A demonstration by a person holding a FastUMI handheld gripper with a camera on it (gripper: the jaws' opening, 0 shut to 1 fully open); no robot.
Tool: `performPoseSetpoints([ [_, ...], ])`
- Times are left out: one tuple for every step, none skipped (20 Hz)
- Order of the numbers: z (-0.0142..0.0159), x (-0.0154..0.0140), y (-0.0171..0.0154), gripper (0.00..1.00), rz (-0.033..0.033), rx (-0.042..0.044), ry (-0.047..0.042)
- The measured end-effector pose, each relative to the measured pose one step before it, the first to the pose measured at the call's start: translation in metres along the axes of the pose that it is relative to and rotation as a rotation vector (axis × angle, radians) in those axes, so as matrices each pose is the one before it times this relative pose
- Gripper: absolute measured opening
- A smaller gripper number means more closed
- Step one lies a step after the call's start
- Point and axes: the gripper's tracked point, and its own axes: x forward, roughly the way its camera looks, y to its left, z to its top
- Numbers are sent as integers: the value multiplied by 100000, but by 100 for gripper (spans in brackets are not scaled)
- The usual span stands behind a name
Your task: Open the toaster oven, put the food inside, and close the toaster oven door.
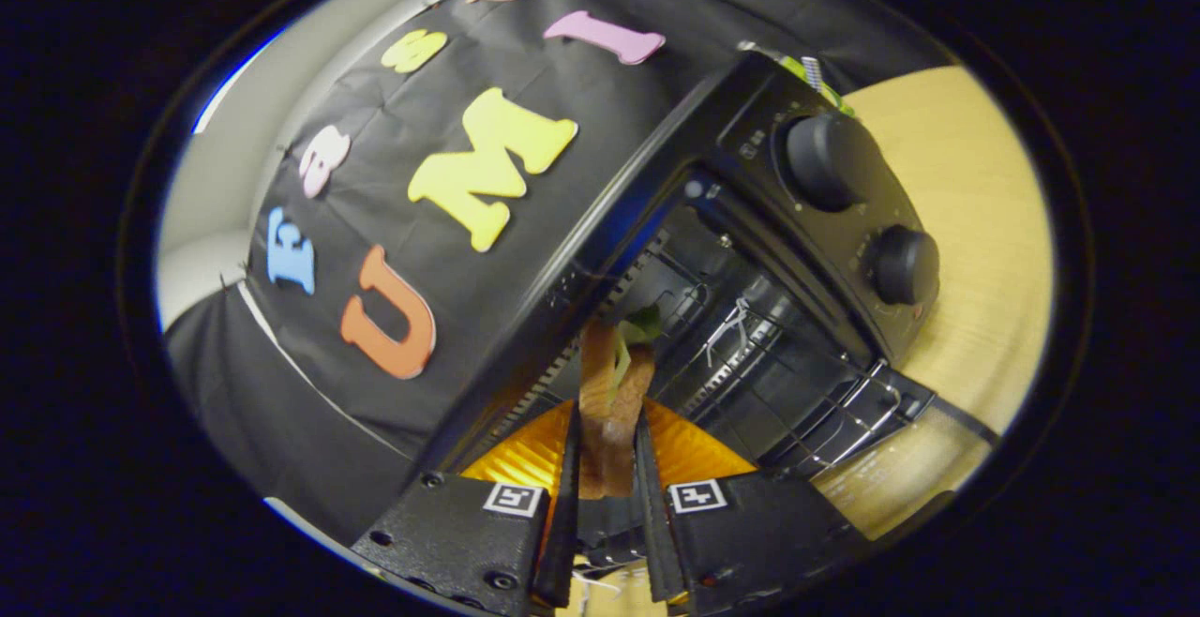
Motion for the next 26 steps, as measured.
performPoseSetpoints([
  [-103, -105, 15, 37, -2182, -2872, 1989],
  [-446, -223, 53, 39, -925, -1564, 3648],
  [-341, -114, -174, 42, -1481, -2572, 2212],
  [-271, -58, -580, 43, -2433, -4055, 1751],
  [-114, -99, -168, 46, -1658, -3464, 1257],
  [5, -183, 119, 47, -8, -2132, 1394],
  [-138, -37, 70, 49, 9, -1134, 1383],
  [-191, -155, 40, 50, -577, -2054, 1564],
  [-85, -44, -188, 52, -334, -2659, 1221],
  [-344, 9, -156, 53, -1105, -3806, 2867],
  [-139, -221, -138, 59, -582, -3705, 1131],
  [-576, 81, -8, 65, -682, -4255, 3467],
  [-176, -425, 62, 71, -947, -5269, 2251],
  [135, -133, -133, 77, -1692, -5141, 705],
  [94, 63, 12, 82, -1144, -4932, -644],
  [104, -334, -24, 88, -1514, -4407, -617],
  [-32, -393, 21, 89, -1372, -4617, -683],
  [-7, -788, 332, 90, 165, -4807, -1035],
  [-138, -784, 177, 90, -248, -3490, -648],
  [-314, -715, 242, 91, 102, -2029, -29],
  [-622, -818, 304, 92, 118, -1381, 1074],
  [-733, -951, 116, 93, -506, -850, 1673],
  [-788, -1045, 87, 94, -675, -372, 539],
  [-137, -990, 341, 94, 287, 647, -1532],
  [-104, -729, 326, 94, 256, 2432, -1471],
  [-378, -182, 55, 94, 357, 2563, 910],
])
